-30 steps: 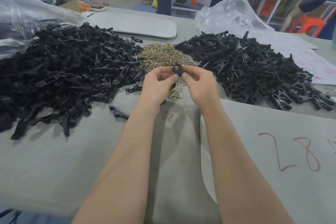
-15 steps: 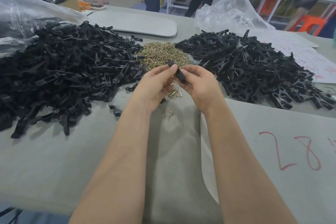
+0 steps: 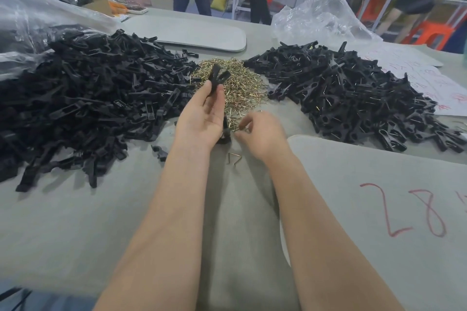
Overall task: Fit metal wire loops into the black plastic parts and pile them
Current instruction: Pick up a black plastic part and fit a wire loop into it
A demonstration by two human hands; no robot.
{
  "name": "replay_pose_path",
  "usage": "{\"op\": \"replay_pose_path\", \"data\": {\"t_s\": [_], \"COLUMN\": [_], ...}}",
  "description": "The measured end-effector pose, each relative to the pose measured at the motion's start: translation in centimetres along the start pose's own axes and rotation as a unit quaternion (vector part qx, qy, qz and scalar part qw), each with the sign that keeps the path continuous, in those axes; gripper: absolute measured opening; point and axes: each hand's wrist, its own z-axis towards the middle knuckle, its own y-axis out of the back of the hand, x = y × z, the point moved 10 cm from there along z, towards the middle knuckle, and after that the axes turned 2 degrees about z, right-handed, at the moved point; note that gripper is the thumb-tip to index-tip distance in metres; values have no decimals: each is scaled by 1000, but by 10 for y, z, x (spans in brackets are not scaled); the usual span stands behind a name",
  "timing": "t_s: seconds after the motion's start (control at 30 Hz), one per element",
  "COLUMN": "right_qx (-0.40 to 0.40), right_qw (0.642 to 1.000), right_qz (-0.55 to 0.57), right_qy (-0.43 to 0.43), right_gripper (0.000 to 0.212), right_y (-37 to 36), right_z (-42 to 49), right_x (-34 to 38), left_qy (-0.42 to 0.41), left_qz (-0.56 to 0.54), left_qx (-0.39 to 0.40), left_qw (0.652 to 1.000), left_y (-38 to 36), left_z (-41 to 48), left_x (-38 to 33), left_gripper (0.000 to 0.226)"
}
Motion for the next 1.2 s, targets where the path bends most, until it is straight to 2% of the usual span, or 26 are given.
{"op": "replay_pose_path", "data": {"t_s": [0.17, 0.27, 0.37, 0.5, 0.6, 0.63, 0.67, 0.73, 0.77, 0.8, 0.83, 0.97, 1.1, 1.2], "right_qx": [-65, -91, -130, -122, -100, -97, -97, -111, -122, -134, -145, -164, -153, -145], "right_qw": [998, 994, 979, 914, 861, 840, 818, 791, 790, 796, 805, 855, 926, 950], "right_qz": [7, 60, 156, 380, 492, 528, 560, 592, 589, 578, 561, 484, 341, 271], "right_qy": [-1, -18, -28, -70, -79, -84, -92, -109, -117, -122, -124, -94, -57, -47], "right_gripper": [18, 20, 18, 11, 5, 4, 3, 5, 6, 7, 10, 14, 18, 15], "right_y": [9, 15, 29, 36, 38, 39, 40, 44, 47, 50, 53, 63, 70, 71], "right_z": [1, 1, 1, -1, -4, -4, -5, -6, -7, -7, -8, -9, -7, -7], "right_x": [-3, -10, -16, -25, -23, -24, -26, -33, -37, -42, -45, -41, -33, -30], "left_qy": [5, 14, 53, 75, 35, -12, -74, -203, -243, -262, -268, -269, -307, -316], "left_qz": [15, 13, 18, 36, 182, 268, 373, 569, 627, 664, 686, 734, 762, 775], "left_qx": [-26, -15, 4, 12, 14, 11, 7, 6, 8, 10, 9, 2, 32, 46], "left_qw": [1000, 1000, 998, 997, 983, 963, 925, 797, 740, 700, 676, 624, 569, 546], "left_y": [7, 4, -1, -3, -1, -2, -5, -20, -29, -34, -36, -33, -43, -47], "left_z": [1, 2, 0, -1, 2, 4, 4, -2, -7, -11, -13, -12, -17, -19], "left_x": [2, 3, 13, 19, 16, 10, 0, -12, -13, -11, -8, -4, 0, 4], "left_gripper": [11, 11, 20, 7, 2, 6, 12, 22, 24, 22, 20, 20, 18, 20]}}
